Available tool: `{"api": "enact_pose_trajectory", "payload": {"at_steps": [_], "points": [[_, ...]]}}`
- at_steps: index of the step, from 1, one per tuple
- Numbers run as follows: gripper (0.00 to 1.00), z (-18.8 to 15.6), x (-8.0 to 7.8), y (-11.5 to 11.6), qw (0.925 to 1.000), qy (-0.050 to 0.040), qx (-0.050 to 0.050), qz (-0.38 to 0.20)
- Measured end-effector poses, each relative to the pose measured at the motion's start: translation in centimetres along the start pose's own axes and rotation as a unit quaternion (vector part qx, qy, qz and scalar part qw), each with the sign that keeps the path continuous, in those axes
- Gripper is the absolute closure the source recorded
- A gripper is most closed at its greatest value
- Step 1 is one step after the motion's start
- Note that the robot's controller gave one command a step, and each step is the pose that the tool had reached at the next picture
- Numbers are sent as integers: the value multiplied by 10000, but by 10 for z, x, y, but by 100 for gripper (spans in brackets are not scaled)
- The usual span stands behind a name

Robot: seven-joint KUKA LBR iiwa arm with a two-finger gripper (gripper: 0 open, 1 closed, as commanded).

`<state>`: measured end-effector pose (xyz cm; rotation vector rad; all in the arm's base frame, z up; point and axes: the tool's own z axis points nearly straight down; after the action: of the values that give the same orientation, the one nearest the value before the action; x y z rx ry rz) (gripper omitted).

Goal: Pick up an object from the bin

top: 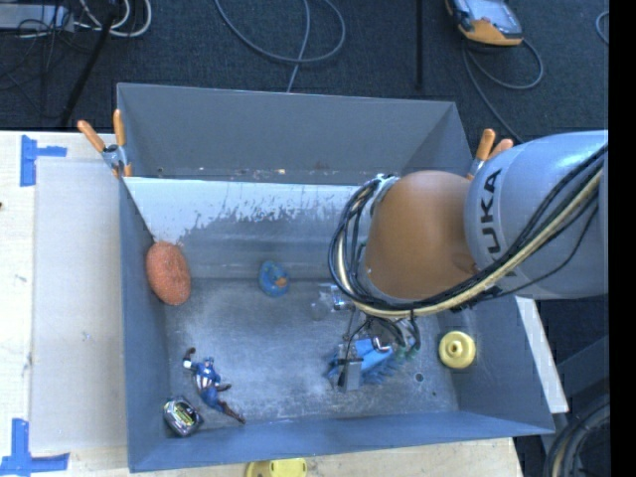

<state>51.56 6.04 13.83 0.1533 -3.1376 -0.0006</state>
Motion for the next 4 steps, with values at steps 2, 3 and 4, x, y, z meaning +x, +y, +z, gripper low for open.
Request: {"api": "enact_pose_trajectory", "payload": {"at_steps": [2, 3, 4], "points": [[0, 57, 31, -11, 9999, 4, -5, 133], [0, 62, 32, -52, 9978, 9, -4, 668], [100, 58, 51, -73, 9998, 15, -3, -214]]}}
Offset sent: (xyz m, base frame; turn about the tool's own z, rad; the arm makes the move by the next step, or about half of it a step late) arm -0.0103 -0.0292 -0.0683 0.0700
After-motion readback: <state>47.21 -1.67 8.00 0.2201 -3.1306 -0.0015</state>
